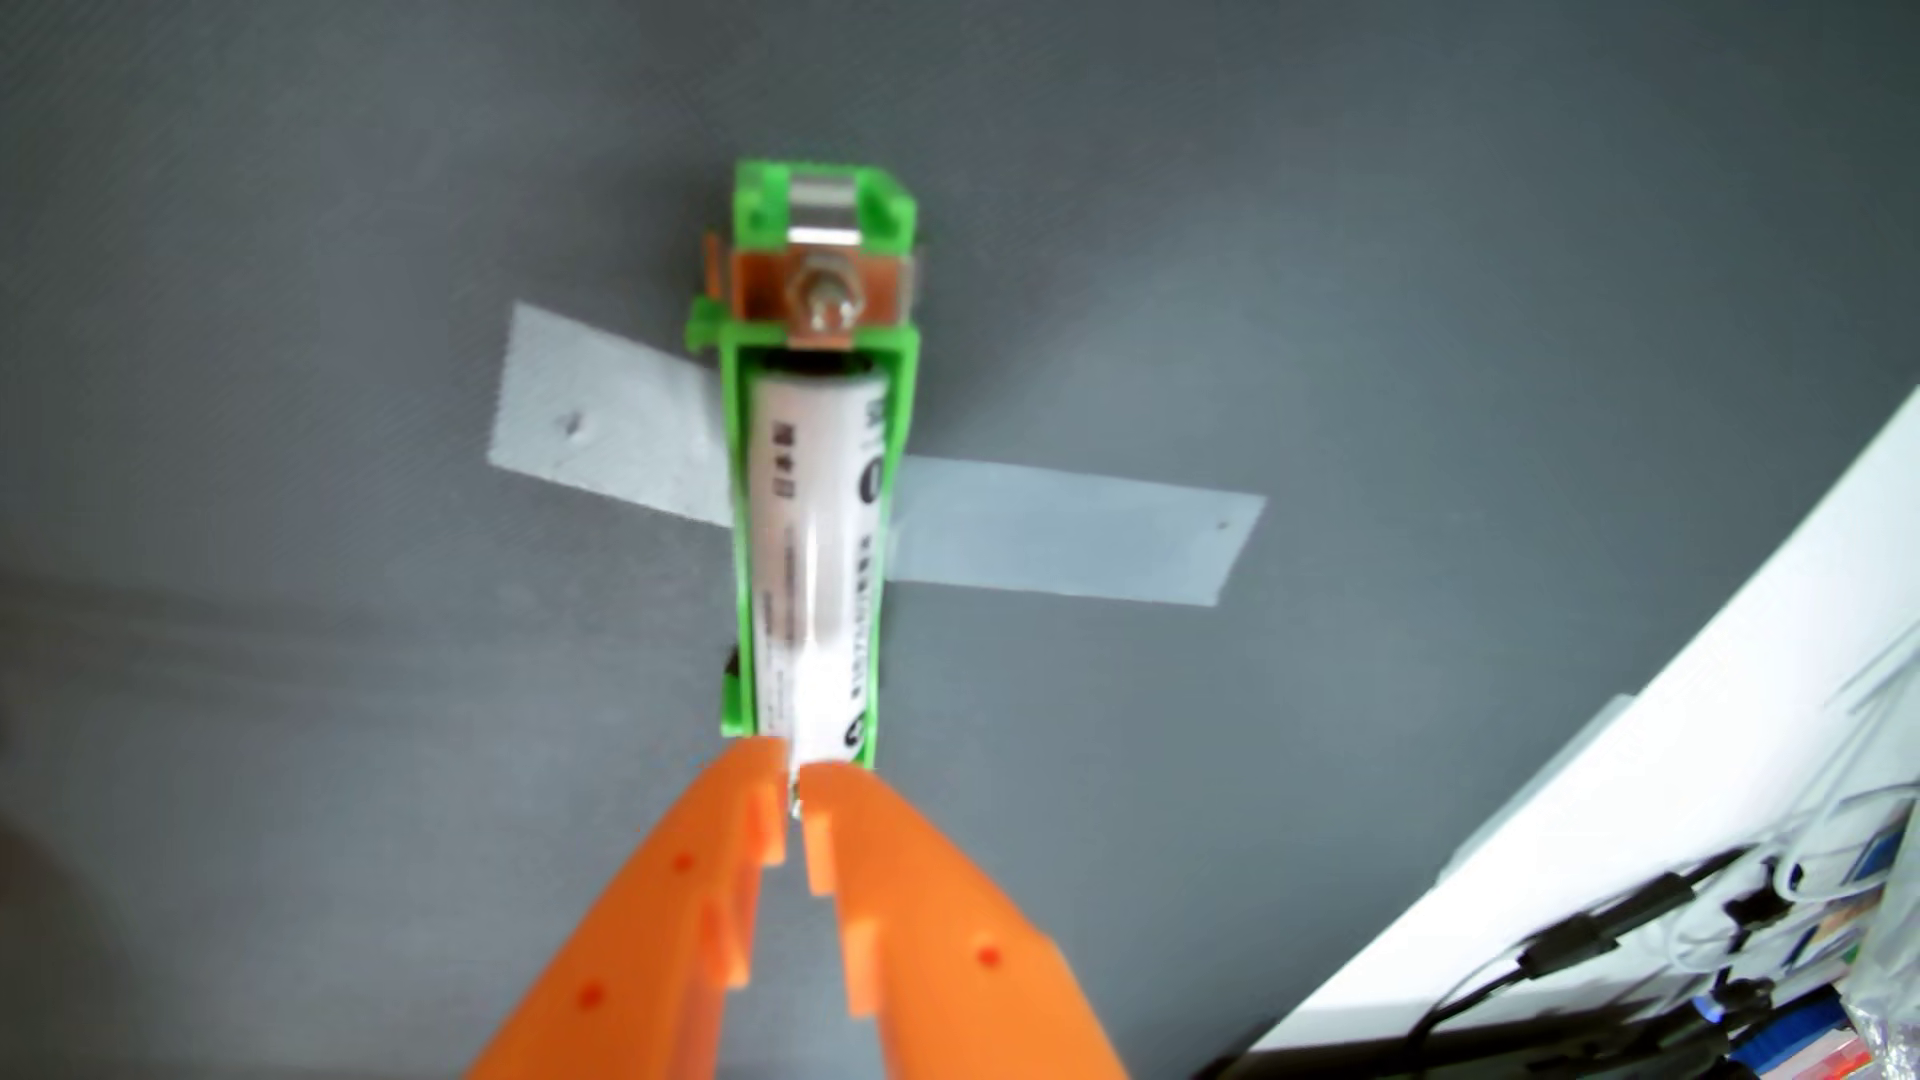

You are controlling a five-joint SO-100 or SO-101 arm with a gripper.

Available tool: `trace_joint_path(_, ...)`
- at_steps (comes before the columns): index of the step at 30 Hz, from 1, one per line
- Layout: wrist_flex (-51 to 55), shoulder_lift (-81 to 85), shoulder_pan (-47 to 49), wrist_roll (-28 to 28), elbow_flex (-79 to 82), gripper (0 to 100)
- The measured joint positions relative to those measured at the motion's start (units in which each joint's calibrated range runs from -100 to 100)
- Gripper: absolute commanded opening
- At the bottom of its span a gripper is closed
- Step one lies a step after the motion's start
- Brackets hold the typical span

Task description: Insert Battery

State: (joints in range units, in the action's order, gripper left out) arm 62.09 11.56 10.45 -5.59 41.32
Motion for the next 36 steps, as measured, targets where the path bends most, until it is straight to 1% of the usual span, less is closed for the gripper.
trace_joint_path(32,-1.00,-0.83,0.08,0.00,0.18,2)
trace_joint_path(36,-1.00,-3.16,0.16,0.00,0.18,2)
